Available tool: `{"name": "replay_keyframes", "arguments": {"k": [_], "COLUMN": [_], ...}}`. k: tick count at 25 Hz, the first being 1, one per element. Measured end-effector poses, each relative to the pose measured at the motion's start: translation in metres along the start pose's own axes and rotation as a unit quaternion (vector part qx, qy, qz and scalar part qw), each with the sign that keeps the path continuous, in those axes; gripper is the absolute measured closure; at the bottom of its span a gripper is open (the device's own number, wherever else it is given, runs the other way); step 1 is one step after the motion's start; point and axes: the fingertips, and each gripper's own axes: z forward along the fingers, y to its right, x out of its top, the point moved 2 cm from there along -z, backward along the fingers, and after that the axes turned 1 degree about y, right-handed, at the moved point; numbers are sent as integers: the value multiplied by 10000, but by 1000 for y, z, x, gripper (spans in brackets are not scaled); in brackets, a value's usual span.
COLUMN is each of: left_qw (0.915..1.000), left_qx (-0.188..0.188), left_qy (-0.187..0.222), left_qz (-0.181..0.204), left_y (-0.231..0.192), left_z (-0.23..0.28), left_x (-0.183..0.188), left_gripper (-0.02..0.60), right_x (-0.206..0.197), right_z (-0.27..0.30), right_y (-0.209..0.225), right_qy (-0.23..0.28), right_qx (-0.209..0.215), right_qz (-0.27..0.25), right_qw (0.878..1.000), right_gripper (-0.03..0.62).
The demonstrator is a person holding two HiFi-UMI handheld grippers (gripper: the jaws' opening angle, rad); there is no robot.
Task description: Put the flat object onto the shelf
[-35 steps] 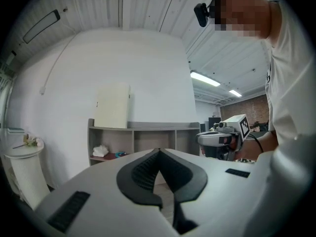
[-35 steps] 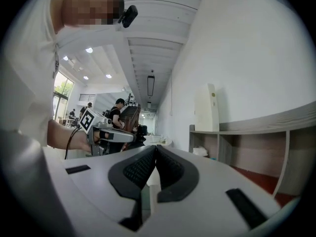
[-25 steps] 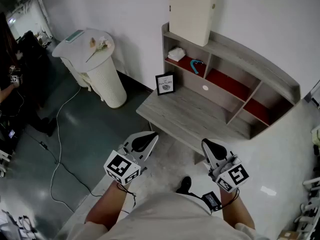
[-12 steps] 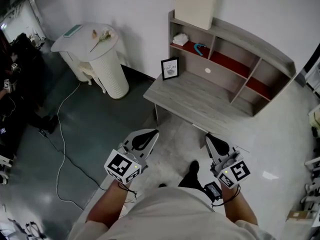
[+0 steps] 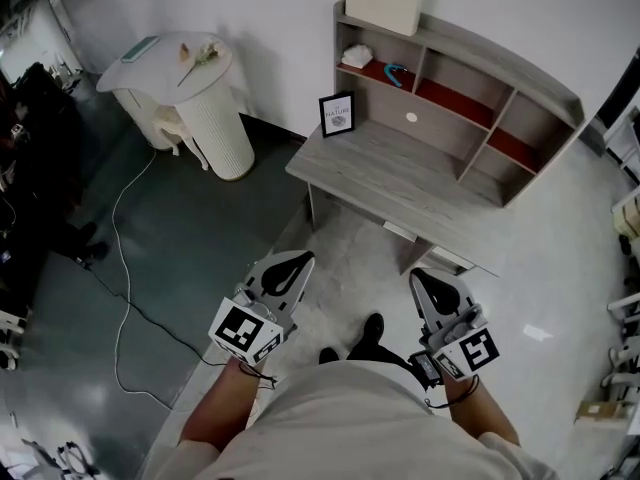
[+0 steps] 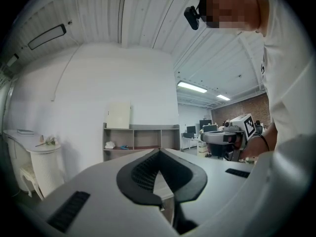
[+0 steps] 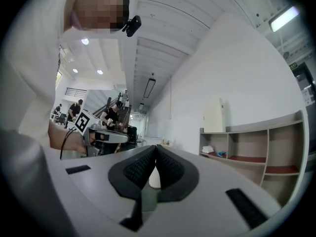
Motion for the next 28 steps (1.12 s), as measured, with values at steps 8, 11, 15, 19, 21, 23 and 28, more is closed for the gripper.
{"name": "replay_keyframes", "arguments": {"k": [8, 11, 15, 19, 21, 23, 28], "left_qw": [10000, 9999, 9998, 9996, 9995, 9994, 9991], "left_qx": [-50, -92, -186, -250, -283, -317, -407], "left_qy": [25, 41, 51, 72, 76, 86, 97], "left_qz": [-75, -84, -45, -61, -73, -79, -18], "left_y": [12, 15, 16, 16, 16, 15, 11], "left_z": [-2, -3, -2, 0, 1, 2, 1], "left_x": [-3, -2, 0, 0, -1, -2, -1], "left_gripper": [569, 569, 569, 569, 569, 569, 569], "right_x": [9, 10, 12, 10, 6, 5, 6], "right_z": [-6, -7, -6, -4, -5, -6, -4], "right_y": [-5, -7, -9, -10, -9, -8, -7], "right_qy": [56, 71, 70, 36, 1, -29, -30], "right_qx": [-6, -11, -27, -54, -88, -129, -229], "right_qz": [-115, -186, -200, -205, -158, -139, -121], "right_qw": [9999, 9998, 9998, 9998, 9998, 9998, 9997], "right_gripper": [574, 574, 574, 574, 574, 574, 574]}}
